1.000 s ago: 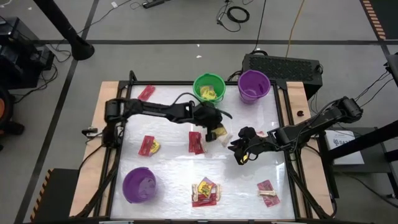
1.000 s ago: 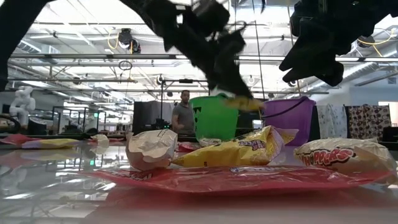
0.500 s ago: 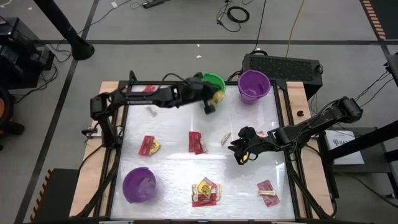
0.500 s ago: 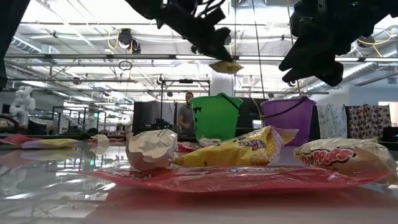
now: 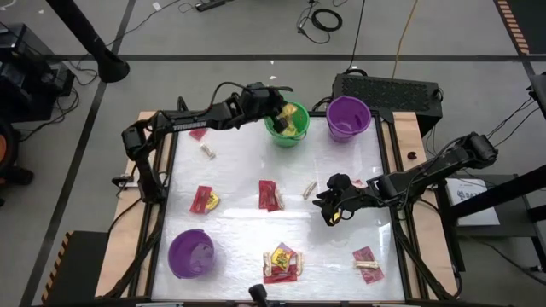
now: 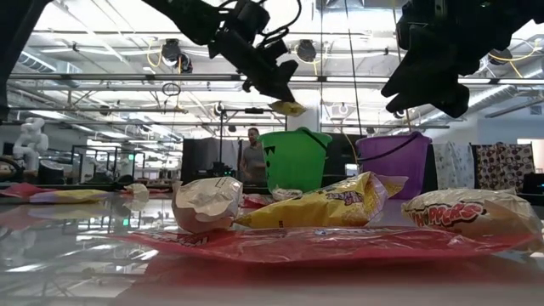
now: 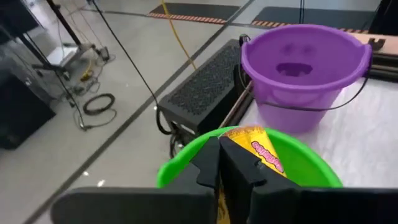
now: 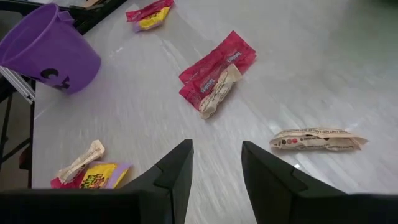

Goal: Sort candy by brand, put in halloween buckets
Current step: Put the yellow candy into the green bucket

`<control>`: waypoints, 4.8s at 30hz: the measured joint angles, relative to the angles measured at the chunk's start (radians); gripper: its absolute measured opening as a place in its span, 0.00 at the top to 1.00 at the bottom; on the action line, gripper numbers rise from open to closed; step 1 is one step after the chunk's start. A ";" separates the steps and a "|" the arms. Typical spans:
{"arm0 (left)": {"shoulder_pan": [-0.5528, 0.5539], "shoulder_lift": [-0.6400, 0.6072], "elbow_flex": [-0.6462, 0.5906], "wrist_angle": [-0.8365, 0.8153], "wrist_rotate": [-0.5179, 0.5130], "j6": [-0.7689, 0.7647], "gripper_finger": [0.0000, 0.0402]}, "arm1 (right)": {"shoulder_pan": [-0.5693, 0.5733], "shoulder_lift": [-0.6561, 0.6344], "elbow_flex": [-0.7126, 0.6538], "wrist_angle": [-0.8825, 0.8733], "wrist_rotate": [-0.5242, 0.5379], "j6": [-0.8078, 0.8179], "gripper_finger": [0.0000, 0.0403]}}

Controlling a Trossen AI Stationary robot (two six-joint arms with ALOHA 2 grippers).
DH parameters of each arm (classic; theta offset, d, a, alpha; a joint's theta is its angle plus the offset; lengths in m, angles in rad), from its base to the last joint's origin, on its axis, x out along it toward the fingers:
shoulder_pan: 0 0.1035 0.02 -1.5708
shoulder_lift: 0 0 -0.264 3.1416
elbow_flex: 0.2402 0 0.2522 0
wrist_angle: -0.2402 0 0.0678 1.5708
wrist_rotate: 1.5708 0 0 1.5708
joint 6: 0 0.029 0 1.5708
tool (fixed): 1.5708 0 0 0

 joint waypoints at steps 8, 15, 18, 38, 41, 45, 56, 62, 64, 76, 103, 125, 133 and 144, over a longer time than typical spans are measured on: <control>0.002 0.000 0.000 -0.016 -0.001 -0.012 0.80 | 0.000 0.000 0.000 -0.002 -0.006 -0.019 0.68; -0.023 0.000 0.000 -0.030 0.067 -0.216 0.69 | 0.002 0.000 0.000 -0.192 -0.059 0.101 0.68; -0.047 0.000 0.000 -0.041 0.183 -0.314 0.68 | 0.002 0.000 0.000 -0.383 -0.057 0.284 0.68; -0.195 0.000 0.000 -0.094 0.221 -0.314 0.68 | -0.062 0.050 0.000 -0.678 0.083 0.379 0.68; -0.197 0.000 0.000 -0.095 0.218 -0.373 0.68 | -0.104 0.079 0.000 -0.674 0.103 0.349 0.68; -0.197 0.000 0.000 -0.095 0.218 -0.435 0.68 | -0.167 0.105 0.000 -0.661 0.100 0.317 0.68; -0.229 0.000 -0.001 -0.095 0.216 -0.539 0.68 | -0.307 0.170 -0.039 -0.503 -0.033 0.096 0.68; -0.274 0.000 -0.001 -0.095 0.215 -0.564 0.68 | -0.348 0.185 -0.082 -0.418 -0.096 0.019 0.82; -0.288 0.000 -0.001 -0.094 0.215 -0.565 0.68 | -0.348 0.177 -0.082 -0.406 -0.104 -0.011 0.92; -0.401 -0.165 -0.002 -0.259 0.333 -0.453 0.68 | -0.289 0.001 0.021 -0.333 -0.112 -0.049 1.00; -0.638 -0.216 -0.278 0.128 0.083 0.549 0.68 | -0.040 0.051 0.029 0.211 -0.116 0.269 1.00; -0.646 -0.122 -0.277 0.083 0.003 0.772 0.68 | -0.139 0.051 0.029 0.210 -0.242 0.242 1.00; -0.646 -0.118 -0.276 0.159 -0.018 0.774 0.68 | -0.139 0.068 0.029 0.209 -0.262 0.247 1.00; -0.642 -0.076 -0.277 0.168 0.021 0.773 0.68 | -0.138 0.085 0.028 0.214 -0.264 0.273 1.00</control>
